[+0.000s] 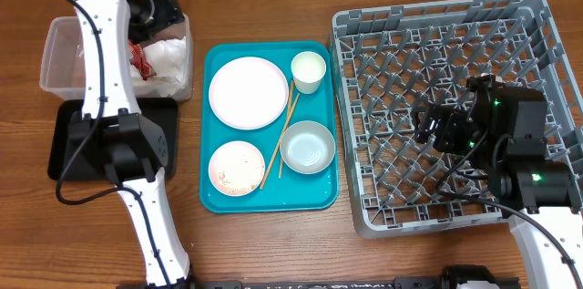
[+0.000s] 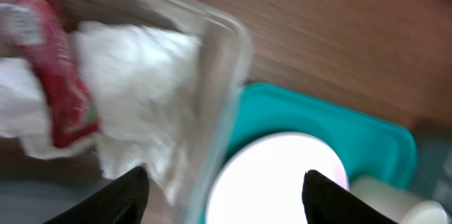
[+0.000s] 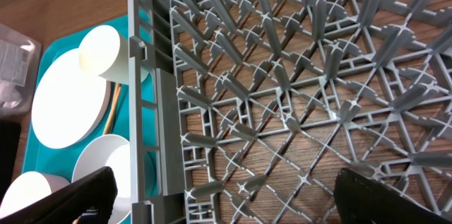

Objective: Sort waste into correct bins and load items into the dishwasher
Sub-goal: 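Carry the red wrapper left and release it into the clear bin, then grasp the white paper cup with the left gripper and lift it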

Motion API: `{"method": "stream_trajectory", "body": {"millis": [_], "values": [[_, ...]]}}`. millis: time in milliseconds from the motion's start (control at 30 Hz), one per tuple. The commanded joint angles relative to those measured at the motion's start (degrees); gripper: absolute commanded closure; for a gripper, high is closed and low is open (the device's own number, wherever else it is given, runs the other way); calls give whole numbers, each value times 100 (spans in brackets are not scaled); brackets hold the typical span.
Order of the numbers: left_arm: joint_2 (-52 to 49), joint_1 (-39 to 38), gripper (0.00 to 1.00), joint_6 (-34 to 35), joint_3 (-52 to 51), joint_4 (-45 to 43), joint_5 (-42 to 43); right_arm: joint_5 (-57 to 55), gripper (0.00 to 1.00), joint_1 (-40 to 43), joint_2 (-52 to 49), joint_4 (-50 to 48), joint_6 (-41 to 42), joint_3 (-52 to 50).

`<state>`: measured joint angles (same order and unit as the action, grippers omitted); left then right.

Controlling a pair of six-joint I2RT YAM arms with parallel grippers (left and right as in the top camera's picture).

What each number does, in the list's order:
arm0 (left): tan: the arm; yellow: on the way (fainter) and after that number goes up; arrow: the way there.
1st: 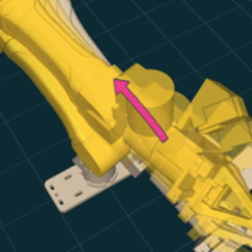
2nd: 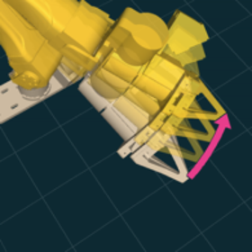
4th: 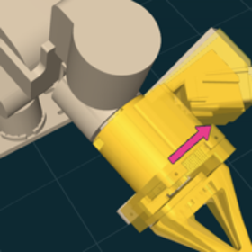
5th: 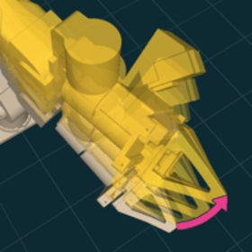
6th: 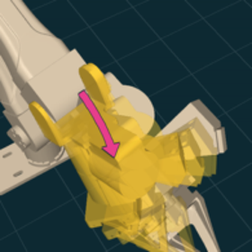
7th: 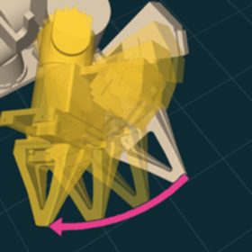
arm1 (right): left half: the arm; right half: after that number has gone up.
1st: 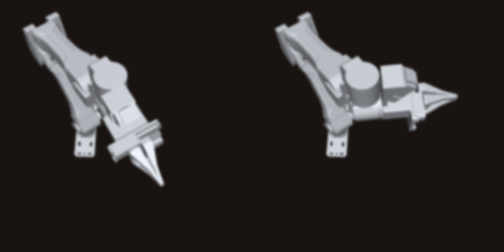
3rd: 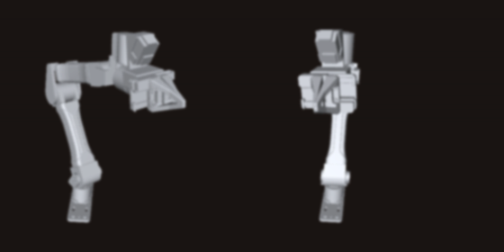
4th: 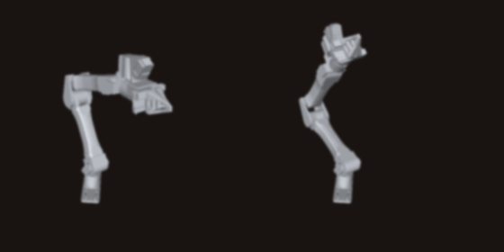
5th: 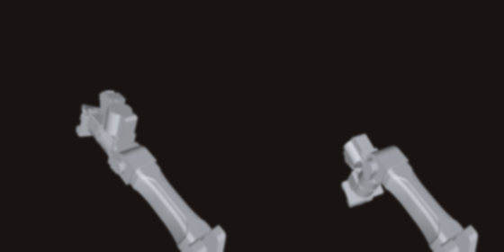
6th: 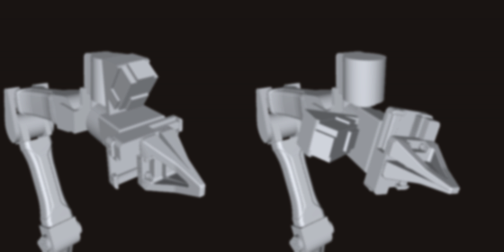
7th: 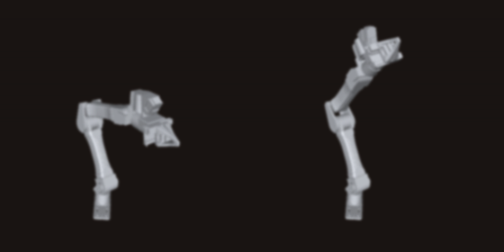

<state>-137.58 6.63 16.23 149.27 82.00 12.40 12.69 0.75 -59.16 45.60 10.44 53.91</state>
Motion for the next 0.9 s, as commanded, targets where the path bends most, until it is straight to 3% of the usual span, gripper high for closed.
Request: {"method": "stream_trajectory", "body": {"millis": [0, 333, 533, 800, 867], "values": [[424, -439, 30, -566, 166, 219, 564, 26, 0, 28, 9, -33, 0, 151], [125, -1812, 28, -1770, 109, 129, 555, 26, 0, 28, 9, -50, 0, 151], [-350, -2295, 30, -2011, 109, 31, 304, 26, 0, 28, 9, -46, 0, 151], [-1045, -2516, 41, -2186, 109, -280, 201, 26, 0, 28, 9, -46, 0, 151], [-1187, -2516, 50, -2184, 109, -310, 203, 26, 0, 28, 9, -46, 0, 151]]}}
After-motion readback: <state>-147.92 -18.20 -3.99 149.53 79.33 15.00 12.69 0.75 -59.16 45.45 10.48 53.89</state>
